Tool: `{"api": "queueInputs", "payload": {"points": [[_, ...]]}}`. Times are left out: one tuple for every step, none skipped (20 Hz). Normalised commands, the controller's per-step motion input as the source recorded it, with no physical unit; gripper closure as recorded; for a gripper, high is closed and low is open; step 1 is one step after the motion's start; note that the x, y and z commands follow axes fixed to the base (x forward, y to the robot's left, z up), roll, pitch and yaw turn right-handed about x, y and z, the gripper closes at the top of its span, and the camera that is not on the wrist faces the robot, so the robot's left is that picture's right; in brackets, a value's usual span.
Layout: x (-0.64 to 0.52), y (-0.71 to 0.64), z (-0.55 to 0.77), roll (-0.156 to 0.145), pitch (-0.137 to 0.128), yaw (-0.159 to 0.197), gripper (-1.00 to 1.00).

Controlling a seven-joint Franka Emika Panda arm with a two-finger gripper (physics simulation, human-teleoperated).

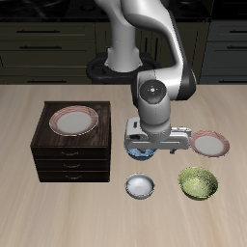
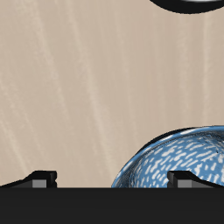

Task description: Place the blue bowl onto the plate that is on the left side of the table

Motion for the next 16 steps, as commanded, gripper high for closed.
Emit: {"api": "queueInputs", "payload": {"points": [[-0.09, 0.06, -0.31, 0.015, 0.057, -0.018, -1.00], [-0.06, 0.15, -0.31, 0.143, 0.044, -0.059, -1.00], [-0.09, 0.05, -0.29, 0.002, 0.053, -0.057, -1.00], [-0.09, 0.00, -0.19, -0.011, -0.041, 0.053, -1.00], [-0.08, 0.02, -0.12, -0.013, -0.060, 0.024, 1.00], [-0.02, -0.01, -0.20, 0.088, 0.037, -0.011, 1.00], [0.02, -0.16, -0.23, -0.098, 0.082, -0.035, 1.00], [0.02, -0.05, -0.05, -0.034, 0.001, 0.064, 1.00], [0.05, -0.06, -0.08, -0.017, 0.035, -0.005, 1.00], [0.02, -0.15, 0.11, -0.092, 0.074, 0.105, 1.00], [-0.04, -0.10, 0.28, -0.060, -0.009, 0.108, 1.00], [-0.04, -0.06, 0.20, -0.057, -0.014, 0.051, 1.00], [-0.09, 0.00, 0.35, 0.013, -0.035, 0.034, 1.00], [-0.12, 0.02, 0.21, -0.008, -0.034, 0.023, 1.00], [-0.12, 0.01, 0.36, -0.008, -0.047, 0.020, 1.00], [-0.12, 0.02, 0.33, -0.010, -0.029, 0.029, 1.00]]}}
